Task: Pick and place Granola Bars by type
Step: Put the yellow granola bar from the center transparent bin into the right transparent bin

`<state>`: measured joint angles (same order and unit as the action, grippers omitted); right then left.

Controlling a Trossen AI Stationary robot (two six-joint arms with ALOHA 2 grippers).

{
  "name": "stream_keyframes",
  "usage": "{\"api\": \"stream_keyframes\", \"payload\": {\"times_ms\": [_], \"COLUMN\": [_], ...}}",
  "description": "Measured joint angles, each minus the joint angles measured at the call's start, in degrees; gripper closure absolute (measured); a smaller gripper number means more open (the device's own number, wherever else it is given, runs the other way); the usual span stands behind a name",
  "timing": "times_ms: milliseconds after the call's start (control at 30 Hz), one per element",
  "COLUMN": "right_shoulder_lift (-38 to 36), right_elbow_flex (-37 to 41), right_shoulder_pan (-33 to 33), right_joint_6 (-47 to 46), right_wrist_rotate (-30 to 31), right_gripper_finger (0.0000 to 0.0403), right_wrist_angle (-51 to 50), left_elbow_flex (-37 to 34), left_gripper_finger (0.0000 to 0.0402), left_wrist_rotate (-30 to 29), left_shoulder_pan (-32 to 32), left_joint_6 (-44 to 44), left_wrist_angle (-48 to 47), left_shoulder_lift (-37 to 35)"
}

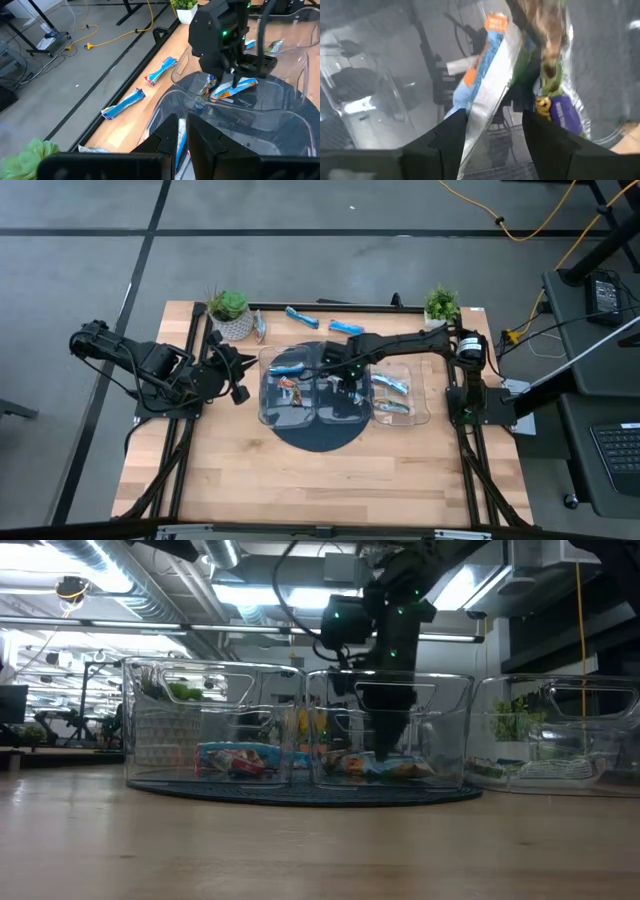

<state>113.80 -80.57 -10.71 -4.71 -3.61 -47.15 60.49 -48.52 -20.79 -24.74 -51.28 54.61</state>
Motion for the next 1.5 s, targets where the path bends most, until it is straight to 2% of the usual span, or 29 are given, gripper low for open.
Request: {"api": "stream_keyframes", "payload": {"times_ms": [233,333,433,633,667,833,967,1167,1267,1500], "right_shoulder_lift": [0.00,0.00,0.00,0.00,0.00,-0.14,-1.08,-1.97,-2.25,-2.25], "right_elbow_flex": [3.23,3.29,3.31,3.31,3.25,0.58,-3.34,-11.26,-15.99,-26.92], "right_shoulder_pan": [-0.36,-0.36,-0.38,-0.38,-0.38,-0.38,-0.36,-0.36,-0.36,-0.31], "right_joint_6": [0.42,0.50,0.74,0.99,1.64,2.93,5.36,6.79,7.46,8.93], "right_wrist_rotate": [-2.10,-2.12,-2.23,-5.76,-6.25,-6.72,-4.75,-3.30,-2.32,3.02], "right_gripper_finger": [0.0208,0.0222,0.0260,0.0379,0.0387,0.0372,0.0389,0.0382,0.0391,0.0386], "right_wrist_angle": [2.49,2.95,3.19,3.21,3.08,-1.30,-5.66,-11.38,-14.12,-23.43], "left_elbow_flex": [0.00,0.00,0.00,0.00,0.00,0.00,0.00,0.00,0.00,0.00], "left_gripper_finger": [0.0370,0.0371,0.0370,0.0370,0.0370,0.0371,0.0370,0.0370,0.0371,0.0371], "left_wrist_rotate": [0.14,0.14,0.15,0.10,0.10,0.06,0.06,0.03,0.08,0.12], "left_shoulder_pan": [0.00,-0.01,0.00,0.00,0.01,-0.01,0.00,0.00,0.00,-0.01], "left_joint_6": [-0.01,-0.04,-0.12,-0.17,-0.17,-0.17,-0.14,-0.04,-0.01,0.01], "left_wrist_angle": [0.01,0.01,0.11,0.28,0.28,0.26,0.23,0.10,0.05,-0.05], "left_shoulder_lift": [0.01,0.00,0.00,0.01,0.00,0.02,0.02,0.02,0.02,0.01]}}
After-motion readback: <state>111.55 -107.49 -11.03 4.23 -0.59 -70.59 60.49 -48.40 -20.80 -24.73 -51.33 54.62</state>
